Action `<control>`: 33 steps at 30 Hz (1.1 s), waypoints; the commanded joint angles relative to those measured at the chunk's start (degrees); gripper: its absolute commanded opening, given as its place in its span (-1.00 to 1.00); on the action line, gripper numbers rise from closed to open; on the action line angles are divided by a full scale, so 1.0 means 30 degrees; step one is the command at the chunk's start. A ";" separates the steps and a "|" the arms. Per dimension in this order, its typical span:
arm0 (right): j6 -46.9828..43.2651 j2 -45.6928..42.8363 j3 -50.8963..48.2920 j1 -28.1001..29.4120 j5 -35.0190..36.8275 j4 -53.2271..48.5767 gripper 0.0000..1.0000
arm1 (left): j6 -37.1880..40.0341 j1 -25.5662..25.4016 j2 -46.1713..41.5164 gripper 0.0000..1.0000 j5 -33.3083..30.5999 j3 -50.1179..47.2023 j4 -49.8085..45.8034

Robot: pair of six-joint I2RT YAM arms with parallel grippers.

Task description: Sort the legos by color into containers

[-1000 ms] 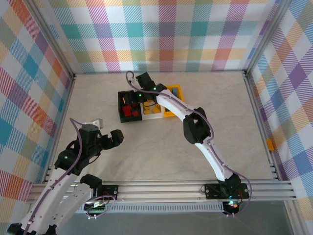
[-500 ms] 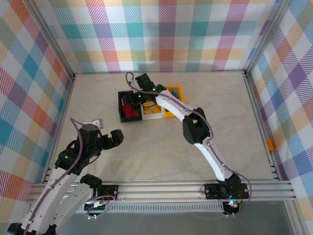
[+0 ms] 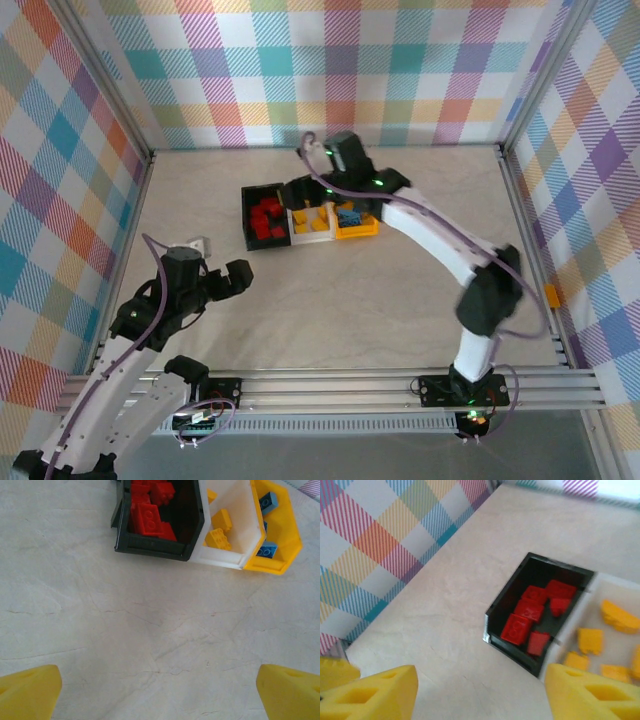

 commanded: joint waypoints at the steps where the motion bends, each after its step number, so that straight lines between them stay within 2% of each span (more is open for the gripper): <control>1: -0.1712 -0.3337 -0.4173 -0.1227 0.2459 0.0923 0.44 | 0.0005 0.0270 0.0981 1.00 0.0128 0.0853 -0.0086; 4: -0.2122 -0.6720 -0.8732 -0.2604 0.3565 0.2451 0.60 | -0.0081 0.0260 0.1899 1.00 -0.0705 0.1411 0.0146; 6: -0.2361 -0.8669 -1.1470 -0.3417 0.4517 0.3620 0.78 | -0.0161 0.0259 0.2500 1.00 -0.1098 0.1755 0.0346; 9: -0.3569 -1.0915 -1.4967 -0.4053 0.7593 0.5156 1.00 | -0.0352 0.0259 0.3237 1.00 -0.1479 0.1935 0.0915; 12: -0.4456 -1.1629 -1.7128 -0.4856 0.8628 0.6449 0.99 | -0.0453 0.0259 0.3350 0.98 -0.1666 0.0950 0.2572; 15: -0.4818 -1.1142 -1.8457 -0.5918 0.9189 0.8119 0.99 | 0.0582 0.0255 0.2776 0.97 -0.2147 -0.0978 0.5766; 17: -0.5145 -1.0335 -1.9202 -0.6728 0.9891 0.9618 0.99 | 0.0682 0.0259 0.2391 0.99 -0.3811 -0.1916 0.7128; 22: -0.4982 -0.7296 -2.0608 -0.9291 0.9423 1.4106 1.00 | 0.2452 0.0259 0.2510 1.00 -0.7760 -0.3045 0.8994; 26: -0.6609 -0.5186 -2.1303 -0.9425 0.9874 1.7730 0.99 | 0.3789 0.0330 0.3229 1.00 -0.9911 -0.3132 1.0501; 30: -0.6487 -0.3781 -2.1271 -0.9442 0.9926 1.9156 0.99 | 0.5181 0.0771 0.3970 1.00 -1.0696 -0.3345 1.2480; 33: -0.6443 -0.3290 -2.1315 -0.9455 1.0338 1.9648 1.00 | 0.5795 0.1891 0.4843 1.00 -1.0811 -0.3524 1.3756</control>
